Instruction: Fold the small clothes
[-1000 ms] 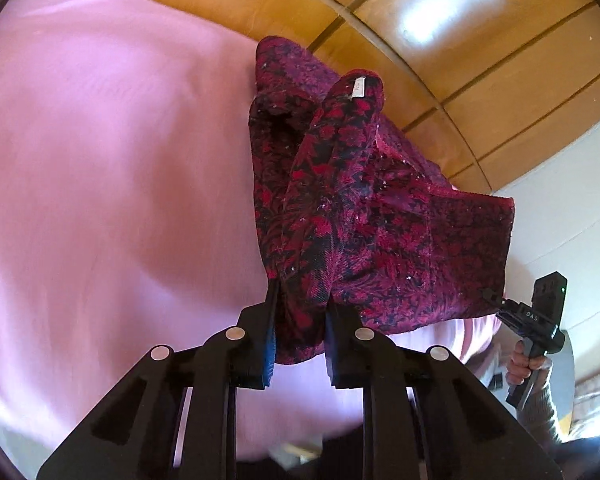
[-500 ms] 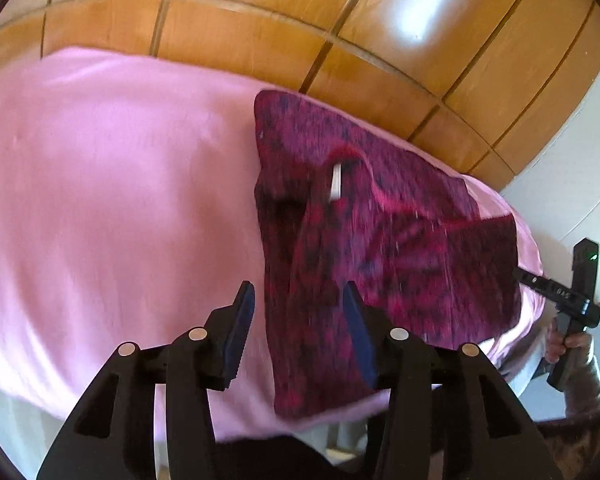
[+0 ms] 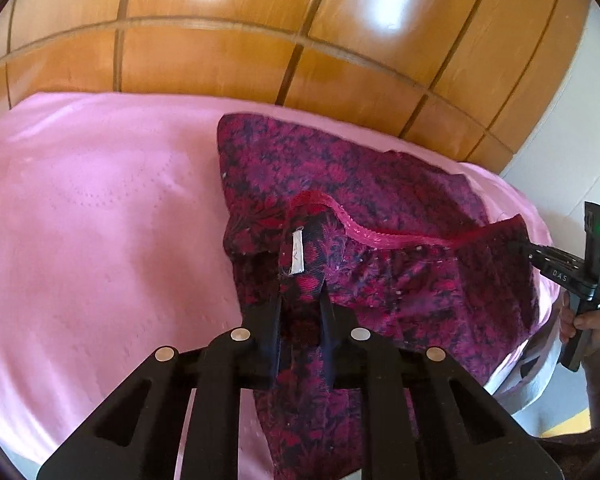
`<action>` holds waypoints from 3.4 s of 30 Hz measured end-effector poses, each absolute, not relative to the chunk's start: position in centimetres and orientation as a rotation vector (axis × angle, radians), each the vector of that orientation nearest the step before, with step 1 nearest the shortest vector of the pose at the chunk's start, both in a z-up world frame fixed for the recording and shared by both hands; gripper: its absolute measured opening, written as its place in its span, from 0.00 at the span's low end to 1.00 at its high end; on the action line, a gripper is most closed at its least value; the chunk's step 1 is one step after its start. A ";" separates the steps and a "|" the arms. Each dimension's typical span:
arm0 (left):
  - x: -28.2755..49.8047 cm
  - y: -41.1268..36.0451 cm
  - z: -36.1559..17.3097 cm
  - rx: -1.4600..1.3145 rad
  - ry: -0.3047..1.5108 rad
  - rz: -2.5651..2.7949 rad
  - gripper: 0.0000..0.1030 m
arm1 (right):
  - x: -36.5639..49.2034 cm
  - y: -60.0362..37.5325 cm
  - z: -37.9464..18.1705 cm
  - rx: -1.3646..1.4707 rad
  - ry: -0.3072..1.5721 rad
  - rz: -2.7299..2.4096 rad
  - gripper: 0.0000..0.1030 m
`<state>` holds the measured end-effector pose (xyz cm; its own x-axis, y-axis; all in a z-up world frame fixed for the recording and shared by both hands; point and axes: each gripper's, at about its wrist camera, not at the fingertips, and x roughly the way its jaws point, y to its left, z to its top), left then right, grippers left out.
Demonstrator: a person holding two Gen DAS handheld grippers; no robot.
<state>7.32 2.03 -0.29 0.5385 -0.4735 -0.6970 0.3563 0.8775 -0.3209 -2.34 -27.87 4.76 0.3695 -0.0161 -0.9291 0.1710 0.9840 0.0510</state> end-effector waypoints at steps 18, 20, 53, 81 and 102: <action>15.5 1.3 4.0 -0.175 0.777 -0.441 0.12 | 4.9 -33.5 6.1 0.327 1.073 -0.174 0.18; 17.5 0.7 3.9 -0.162 0.779 -0.420 0.12 | 6.8 -34.3 5.2 0.343 1.068 -0.205 0.18; 20.4 2.2 -2.1 -0.294 0.928 -0.302 0.28 | 10.0 -32.3 0.8 0.310 1.088 -0.245 0.62; 9.3 4.0 -2.3 -0.314 0.879 -0.326 0.35 | 7.5 -21.9 -3.0 0.263 1.146 -0.025 0.73; 23.1 1.4 -4.3 -0.365 0.982 -0.229 0.13 | 7.2 -21.6 -2.9 0.238 1.114 -0.029 0.77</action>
<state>23.09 1.35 -4.34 0.5388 -0.3506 -0.7660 0.0251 0.9156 -0.4014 7.17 -21.60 -2.92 0.4438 0.0958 -0.8910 0.1422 0.9741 0.1755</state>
